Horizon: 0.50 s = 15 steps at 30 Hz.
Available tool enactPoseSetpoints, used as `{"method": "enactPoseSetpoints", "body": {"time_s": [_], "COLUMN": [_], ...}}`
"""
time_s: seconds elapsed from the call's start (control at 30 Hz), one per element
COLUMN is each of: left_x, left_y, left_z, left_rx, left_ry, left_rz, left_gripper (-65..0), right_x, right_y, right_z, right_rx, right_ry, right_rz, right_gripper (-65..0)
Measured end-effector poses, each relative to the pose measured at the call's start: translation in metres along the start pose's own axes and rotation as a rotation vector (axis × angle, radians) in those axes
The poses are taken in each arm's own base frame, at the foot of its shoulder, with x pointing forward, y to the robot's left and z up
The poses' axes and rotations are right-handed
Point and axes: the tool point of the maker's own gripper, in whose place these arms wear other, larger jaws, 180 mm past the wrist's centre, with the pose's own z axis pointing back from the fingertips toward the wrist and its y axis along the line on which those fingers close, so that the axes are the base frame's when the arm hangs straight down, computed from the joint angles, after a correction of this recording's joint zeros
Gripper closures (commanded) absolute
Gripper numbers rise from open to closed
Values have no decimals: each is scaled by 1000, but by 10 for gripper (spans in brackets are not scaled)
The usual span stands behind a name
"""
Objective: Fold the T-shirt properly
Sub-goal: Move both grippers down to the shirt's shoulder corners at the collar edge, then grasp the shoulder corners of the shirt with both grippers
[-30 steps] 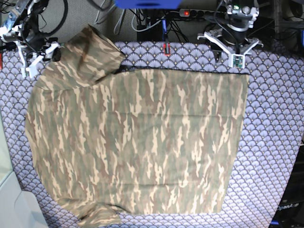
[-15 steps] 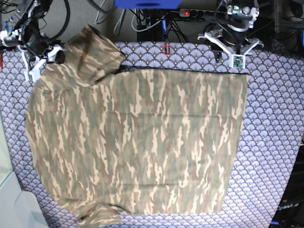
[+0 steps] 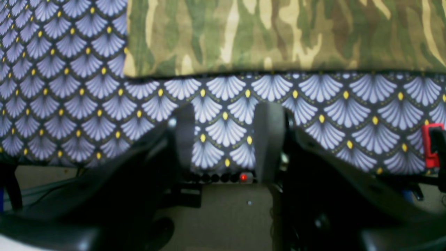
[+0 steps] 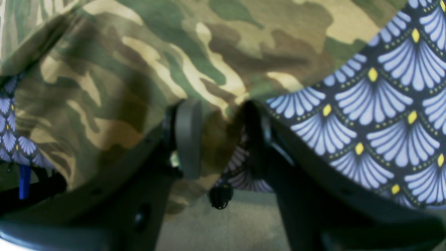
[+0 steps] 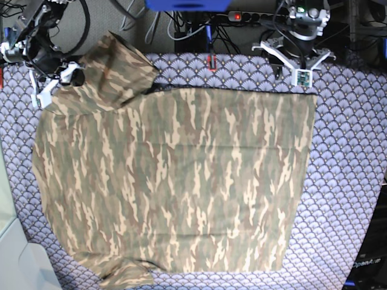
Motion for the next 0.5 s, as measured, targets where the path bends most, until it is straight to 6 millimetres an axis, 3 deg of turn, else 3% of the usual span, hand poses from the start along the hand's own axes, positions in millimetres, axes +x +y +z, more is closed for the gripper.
{"method": "enactPoseSetpoints", "body": {"time_s": [0.2, 0.5], "left_x": [0, 0], "left_y": [0, 0], "left_z": [0, 0], "left_rx": [0, 0], "left_ry": [0, 0], "left_rz": [0, 0], "left_gripper": [-275, -271], "right_x": [-1, -2], "right_y": [0, 1], "right_z": [-1, -1], "right_rx": [3, 5], "right_ry": [3, 4], "right_rz": [-3, -4], "right_gripper": [-31, -18]}}
